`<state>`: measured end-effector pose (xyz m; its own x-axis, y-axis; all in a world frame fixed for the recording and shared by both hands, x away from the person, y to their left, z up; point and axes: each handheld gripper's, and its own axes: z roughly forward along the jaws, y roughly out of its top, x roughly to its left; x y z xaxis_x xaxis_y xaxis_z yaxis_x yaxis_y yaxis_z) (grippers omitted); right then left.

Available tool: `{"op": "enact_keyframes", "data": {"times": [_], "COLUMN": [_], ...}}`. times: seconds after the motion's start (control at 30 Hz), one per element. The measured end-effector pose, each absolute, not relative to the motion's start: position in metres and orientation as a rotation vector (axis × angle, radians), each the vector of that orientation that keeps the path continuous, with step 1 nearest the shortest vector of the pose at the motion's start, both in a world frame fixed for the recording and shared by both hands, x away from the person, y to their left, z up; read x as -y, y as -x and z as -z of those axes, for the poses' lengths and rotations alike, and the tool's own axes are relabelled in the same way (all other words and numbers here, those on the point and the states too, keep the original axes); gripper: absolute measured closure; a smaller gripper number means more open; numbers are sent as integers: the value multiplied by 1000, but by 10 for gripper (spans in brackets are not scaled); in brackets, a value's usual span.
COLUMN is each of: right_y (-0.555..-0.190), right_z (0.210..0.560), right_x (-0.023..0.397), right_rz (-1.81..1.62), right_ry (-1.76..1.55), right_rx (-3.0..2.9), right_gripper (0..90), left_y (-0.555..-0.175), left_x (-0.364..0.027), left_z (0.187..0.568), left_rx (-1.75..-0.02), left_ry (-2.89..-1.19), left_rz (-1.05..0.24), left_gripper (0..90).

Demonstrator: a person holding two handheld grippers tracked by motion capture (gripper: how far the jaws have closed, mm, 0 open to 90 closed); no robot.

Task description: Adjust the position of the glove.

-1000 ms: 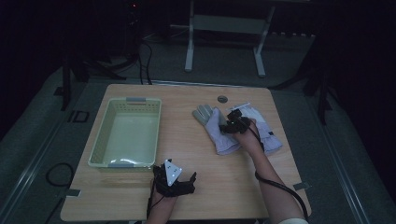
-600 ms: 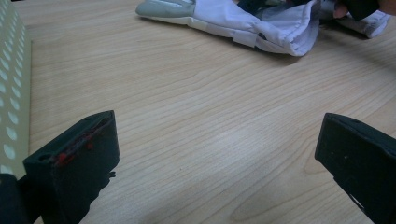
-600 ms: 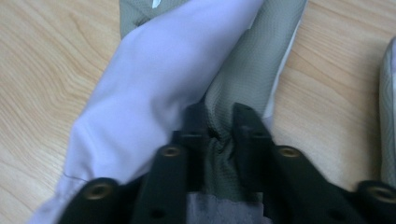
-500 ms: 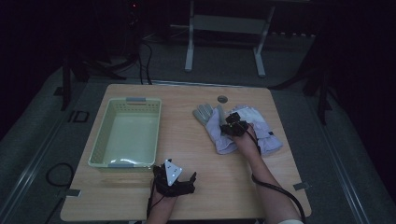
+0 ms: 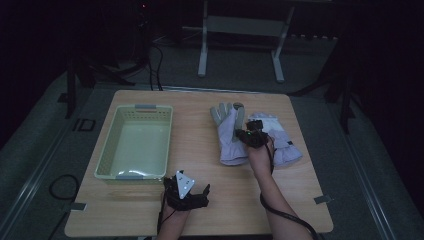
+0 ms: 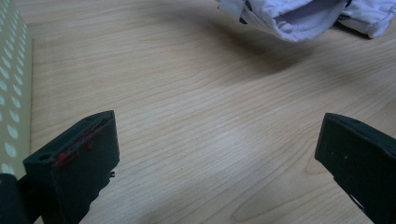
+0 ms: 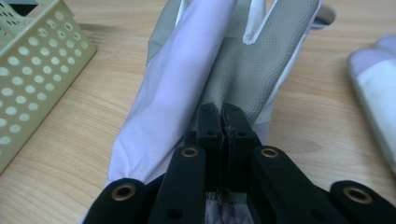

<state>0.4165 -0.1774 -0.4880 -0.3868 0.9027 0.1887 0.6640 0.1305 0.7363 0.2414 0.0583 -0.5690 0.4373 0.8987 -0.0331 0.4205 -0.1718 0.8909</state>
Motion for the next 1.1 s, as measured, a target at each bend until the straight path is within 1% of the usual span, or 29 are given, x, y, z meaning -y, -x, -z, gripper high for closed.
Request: {"op": "enact_keyframes", "data": {"times": [0.07,0.1,0.17,0.4,0.47,0.67,0.77,0.83,0.87,0.9,0.93,0.97,1.0,1.07,1.1], "right_y": [-413,-400,-392,-377,-376,-376,-377,-376,-376,-377,-377,-377,-377,-375,-375], "right_z": [487,487,490,507,509,535,541,547,547,547,547,544,544,538,538], "right_x": [176,172,169,160,159,150,150,149,149,149,149,150,150,152,152], "right_rz": [-1120,-1123,-1139,-1128,-1130,-1061,-1058,-1048,-1048,-1050,-1050,-1049,-1049,-1037,-1037], "right_ry": [-1538,-1557,-1581,-1597,-1610,-1632,-1649,-1640,-1640,-1638,-1638,-1626,-1626,-1585,-1585], "right_rx": [-2102,-2064,-2054,-2076,-2073,-2093,-2090,-2091,-2091,-2089,-2089,-2092,-2092,-2100,-2100], "right_gripper": [871,872,872,871,871,866,856,824,824,786,786,740,740,678,678], "left_y": [-241,-241,-241,-241,-241,-241,-241,-241,-241,-241,-241,-241,-241,-241,-241], "left_x": [-58,-58,-58,-58,-58,-58,-58,-58,-58,-58,-58,-58,-58,-58,-58], "left_z": [569,569,569,569,569,569,569,569,569,569,569,569,569,569,569], "left_rx": [-1135,-1133,-1131,-1128,-1129,-1127,-1128,-1128,-1128,-1127,-1127,-1128,-1129,-1128,-1128], "left_ry": [-1775,-1777,-1775,-1778,-1778,-1780,-1780,-1779,-1779,-1778,-1778,-1777,-1777,-1780,-1780], "left_rz": [-656,-656,-659,-658,-655,-657,-657,-658,-658,-658,-659,-658,-658,-657,-657], "left_gripper": [0,0,0,0,0,0,0,0,0,0,0,0,0,0,0]}}
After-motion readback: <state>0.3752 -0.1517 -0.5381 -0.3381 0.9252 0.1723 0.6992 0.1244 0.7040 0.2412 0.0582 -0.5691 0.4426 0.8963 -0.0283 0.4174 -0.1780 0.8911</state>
